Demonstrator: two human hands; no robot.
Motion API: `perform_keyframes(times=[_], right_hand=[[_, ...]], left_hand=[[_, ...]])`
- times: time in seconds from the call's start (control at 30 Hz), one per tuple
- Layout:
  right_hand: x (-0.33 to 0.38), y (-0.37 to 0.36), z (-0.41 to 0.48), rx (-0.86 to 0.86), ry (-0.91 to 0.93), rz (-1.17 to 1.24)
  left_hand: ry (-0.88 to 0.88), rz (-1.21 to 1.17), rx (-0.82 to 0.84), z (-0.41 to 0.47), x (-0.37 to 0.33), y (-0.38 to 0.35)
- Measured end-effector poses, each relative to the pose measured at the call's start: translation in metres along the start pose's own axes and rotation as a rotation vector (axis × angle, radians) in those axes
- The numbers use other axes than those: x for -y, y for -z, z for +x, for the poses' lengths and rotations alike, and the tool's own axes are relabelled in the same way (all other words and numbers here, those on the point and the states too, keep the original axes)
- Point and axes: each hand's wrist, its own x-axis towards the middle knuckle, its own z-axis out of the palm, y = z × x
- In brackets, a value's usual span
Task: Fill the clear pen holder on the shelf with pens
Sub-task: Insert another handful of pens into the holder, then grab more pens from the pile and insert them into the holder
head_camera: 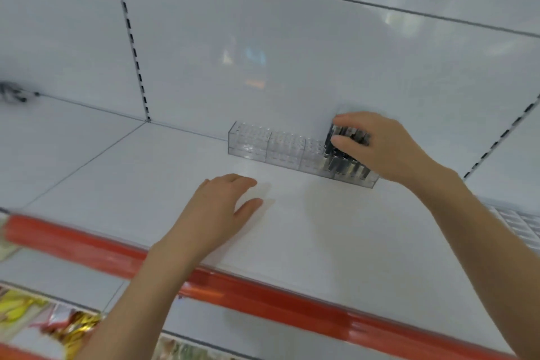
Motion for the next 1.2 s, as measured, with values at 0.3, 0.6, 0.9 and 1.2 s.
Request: perform_keyframes(times=[0.3, 0.6, 0.9, 1.2], right_hand=[[0.138, -0.065, 0.009, 0.103, 0.217, 0.189], [0.362, -0.223, -0.042, 0.454, 0.375, 0.499], [0.431, -0.339, -0.109, 0.689, 0.056, 0.482], [0.49, -0.427, -0.037, 0.728, 0.01, 0.46]], left_hand=[[0.255, 0.093, -0.22, -0.121, 0.078, 0.079], [0.763, 0.119, -0.262, -0.325, 0.212, 0.15], [1.126, 0.093, -0.152, -0.449, 0.291, 0.156], [1.243, 0.031, -0.109, -0.437, 0.399, 0.172]])
